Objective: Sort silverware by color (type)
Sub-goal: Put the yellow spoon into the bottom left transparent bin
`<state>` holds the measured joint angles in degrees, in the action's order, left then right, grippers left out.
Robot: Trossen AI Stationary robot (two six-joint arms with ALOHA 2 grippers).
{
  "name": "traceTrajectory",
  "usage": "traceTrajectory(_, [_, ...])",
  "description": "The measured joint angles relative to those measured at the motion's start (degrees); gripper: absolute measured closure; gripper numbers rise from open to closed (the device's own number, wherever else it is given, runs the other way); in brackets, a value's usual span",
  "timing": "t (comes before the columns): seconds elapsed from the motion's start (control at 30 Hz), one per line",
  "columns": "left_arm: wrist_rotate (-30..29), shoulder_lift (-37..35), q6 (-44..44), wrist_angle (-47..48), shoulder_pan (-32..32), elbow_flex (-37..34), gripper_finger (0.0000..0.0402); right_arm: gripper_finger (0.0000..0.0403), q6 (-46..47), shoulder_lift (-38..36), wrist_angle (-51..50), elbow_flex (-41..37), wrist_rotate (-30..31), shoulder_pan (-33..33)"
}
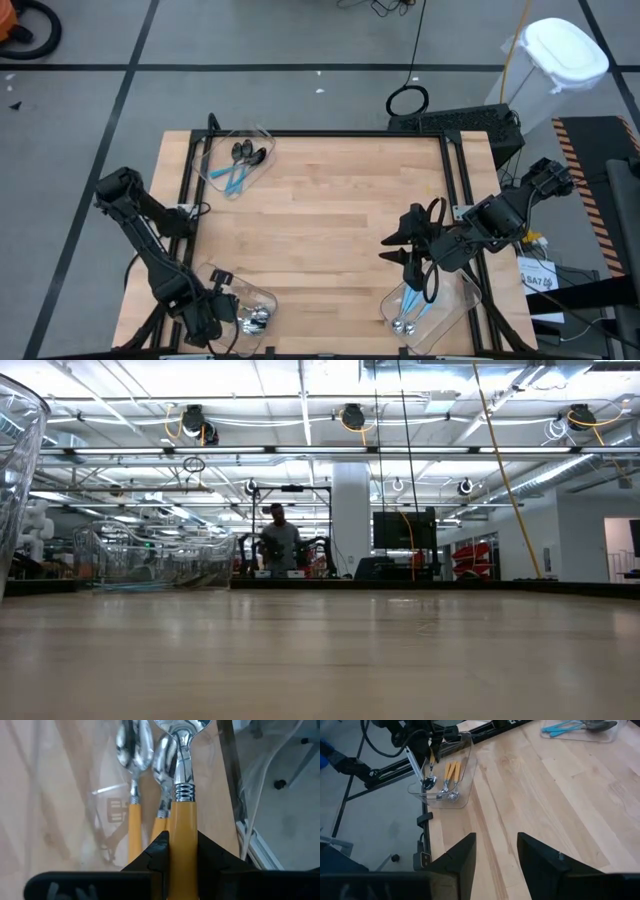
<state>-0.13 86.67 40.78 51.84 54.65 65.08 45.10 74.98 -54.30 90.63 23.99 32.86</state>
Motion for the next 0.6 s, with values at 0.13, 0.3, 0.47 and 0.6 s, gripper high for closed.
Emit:
traceTrajectory(0.13, [0.71, 1.72, 2.02, -0.23, 0.68, 0.00, 0.0346, 0.0264, -0.19, 0.00, -0.02, 0.00, 0.00, 0.00])
traceTrajectory(0.3, [0.69, 3.37, 3.06, -1.70, 0.62, 0.00, 0.0346, 0.0264, 0.49, 0.00, -0.52, 0.00, 0.00, 0.00])
traceTrajectory(0.47, [0.71, 6.54, 3.29, -2.01, 0.66, 0.00, 0.0346, 0.0264, 0.12, 0.00, -0.90, 0.00, 0.09, 0.00])
traceTrajectory(0.6, [1.53, 8.64, 5.62, -1.82, -0.13, 0.00, 0.0346, 0.0264, -0.67, 0.02, -0.90, 0.00, 0.13, -0.02])
